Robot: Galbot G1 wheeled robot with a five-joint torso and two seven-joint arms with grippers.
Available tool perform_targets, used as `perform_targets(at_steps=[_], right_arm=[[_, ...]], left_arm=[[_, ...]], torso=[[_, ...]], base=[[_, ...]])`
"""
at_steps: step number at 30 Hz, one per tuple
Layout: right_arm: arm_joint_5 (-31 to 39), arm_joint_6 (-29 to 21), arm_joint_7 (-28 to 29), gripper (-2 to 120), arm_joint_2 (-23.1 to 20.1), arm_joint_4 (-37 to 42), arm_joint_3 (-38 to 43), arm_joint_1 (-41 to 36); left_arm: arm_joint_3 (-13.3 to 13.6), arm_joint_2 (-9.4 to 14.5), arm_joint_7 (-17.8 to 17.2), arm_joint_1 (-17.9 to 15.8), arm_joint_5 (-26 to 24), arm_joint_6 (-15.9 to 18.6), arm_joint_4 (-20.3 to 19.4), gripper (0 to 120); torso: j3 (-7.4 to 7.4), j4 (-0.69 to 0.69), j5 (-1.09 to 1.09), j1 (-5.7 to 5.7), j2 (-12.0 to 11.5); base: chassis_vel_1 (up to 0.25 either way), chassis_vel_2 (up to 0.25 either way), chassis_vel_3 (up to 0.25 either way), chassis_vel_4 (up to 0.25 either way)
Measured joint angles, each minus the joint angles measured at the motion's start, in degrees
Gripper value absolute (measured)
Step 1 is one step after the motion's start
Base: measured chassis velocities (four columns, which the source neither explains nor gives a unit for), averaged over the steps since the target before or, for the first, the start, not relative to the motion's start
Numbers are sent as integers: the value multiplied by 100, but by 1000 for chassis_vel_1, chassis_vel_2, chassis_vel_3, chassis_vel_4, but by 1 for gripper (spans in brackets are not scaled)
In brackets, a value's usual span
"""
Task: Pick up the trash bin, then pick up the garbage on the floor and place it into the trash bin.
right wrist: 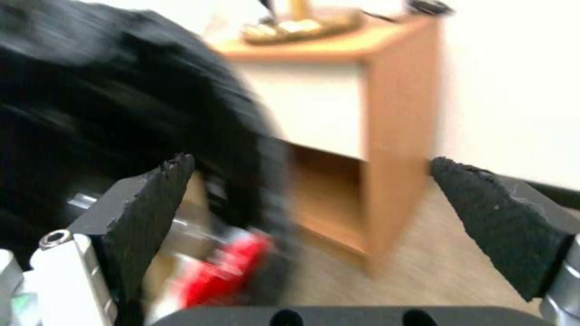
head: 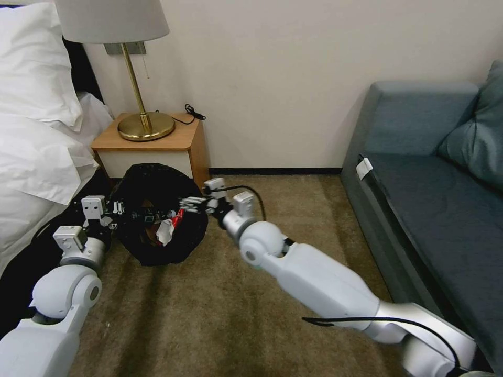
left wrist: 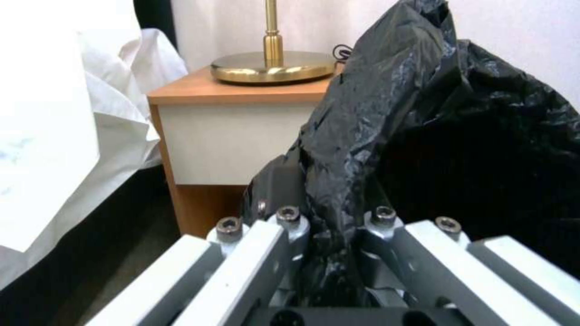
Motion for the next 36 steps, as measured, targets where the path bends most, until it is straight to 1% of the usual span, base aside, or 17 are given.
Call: perform_targets(at_steps=[1,3,4,5,7,8,10,11,13,14,18,21,24,26,31,33,36], right_arm=[[-2,-123,73,100,-212,-37,33,-33],[-6,-159,91,100,-278,-55,39,-44],[-25,-272,104,100,-484,-100,49,-68],[-25,-272,104,100,-484,-100,49,-68],[-117,-422,104,100,-862,-239,72,-123],[-117,-422,104,100,-862,-239,72,-123],[-160,-451,84,100,-1093,-355,78,-156],[-160,-451,84,100,-1093,-355,78,-156],[-183,-456,44,100,-1342,-467,79,-205],[-183,-456,44,100,-1342,-467,79,-205],[-226,-537,28,100,-1570,-522,35,-319],[-418,-573,10,100,-1812,-609,-144,-433],[-479,-602,-2,100,-1911,-636,-223,-491],[-554,-689,-33,100,-2100,-634,-387,-604],[-692,-756,-48,100,-2301,-630,-524,-777],[-859,-763,-72,100,-2466,-670,-557,-938],[-923,-764,-96,100,-2534,-696,-556,-1008]], left_arm=[[0,-15,8,16,13,-5,-6,4],[0,-19,10,22,17,-7,-8,4],[3,-32,19,36,31,-13,-11,4],[3,-32,19,36,31,-13,-11,4],[21,-47,26,53,56,-21,-18,4],[21,-47,26,53,56,-21,-18,4],[27,-46,31,77,60,-21,-41,4],[27,-46,31,77,60,-21,-41,4],[25,-35,33,106,63,-23,-59,4],[25,-35,33,106,63,-23,-59,4],[20,-37,61,150,82,-37,-70,4],[22,-43,77,195,105,-42,-94,4],[28,-43,84,211,123,-44,-103,4],[47,-44,91,232,139,-47,-113,4],[77,-56,92,242,168,-48,-124,4],[91,-66,95,255,176,-48,-143,4],[91,-66,95,266,180,-48,-151,4]], torso=[[0,0,0,0,0],[0,0,0,0,0],[0,0,0,0,0],[0,0,0,0,0],[0,-2,1,0,0],[0,-2,1,0,0],[0,-1,0,0,0],[0,-1,0,0,0],[0,0,0,0,0],[0,0,0,0,0],[0,0,0,0,0],[0,1,-1,0,0],[0,0,0,0,0],[0,0,-1,0,0],[0,0,0,0,0],[0,0,0,0,0],[0,0,0,0,0]], base=[[0,0,0,0],[0,0,0,0],[0,0,0,0],[0,0,0,0],[0,0,0,0],[0,0,0,0],[0,0,0,0],[0,0,0,0],[0,0,0,0],[0,0,0,0],[0,0,0,0],[0,0,0,0],[0,0,0,0],[0,0,0,0],[0,0,0,0],[0,0,0,0],[0,0,0,0]])
